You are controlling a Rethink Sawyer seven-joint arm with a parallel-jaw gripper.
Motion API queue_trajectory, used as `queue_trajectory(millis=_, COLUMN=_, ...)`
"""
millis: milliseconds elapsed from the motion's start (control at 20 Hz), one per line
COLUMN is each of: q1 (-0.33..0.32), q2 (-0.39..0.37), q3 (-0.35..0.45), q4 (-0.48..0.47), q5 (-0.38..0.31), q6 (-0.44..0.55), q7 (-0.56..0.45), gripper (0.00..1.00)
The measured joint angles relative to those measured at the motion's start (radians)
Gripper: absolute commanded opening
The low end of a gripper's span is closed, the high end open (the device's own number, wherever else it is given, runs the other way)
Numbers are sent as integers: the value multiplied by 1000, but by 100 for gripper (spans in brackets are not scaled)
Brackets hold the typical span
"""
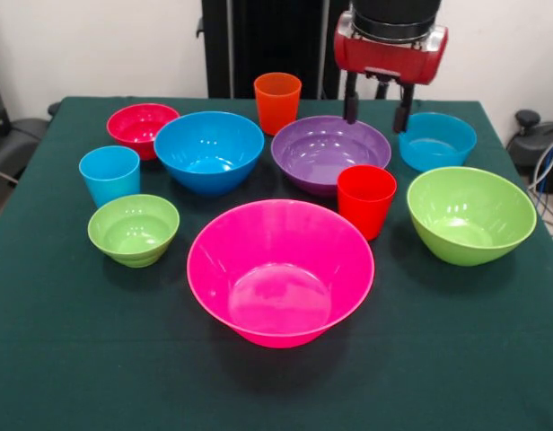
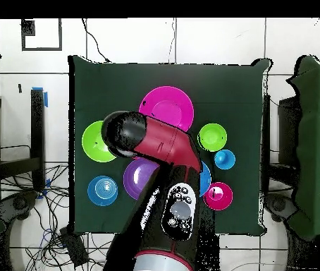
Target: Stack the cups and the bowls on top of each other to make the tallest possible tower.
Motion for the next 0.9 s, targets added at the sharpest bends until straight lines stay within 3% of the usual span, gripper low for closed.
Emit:
queue_trajectory(millis=400, q1=0, q2=1, q3=22, q4=8, q5=28, q6=-18, q7=0, gripper=100)
queue_trajectory(millis=900, q1=6, q2=25, q3=22, q4=8, q5=28, q6=-159, q7=0, gripper=100)
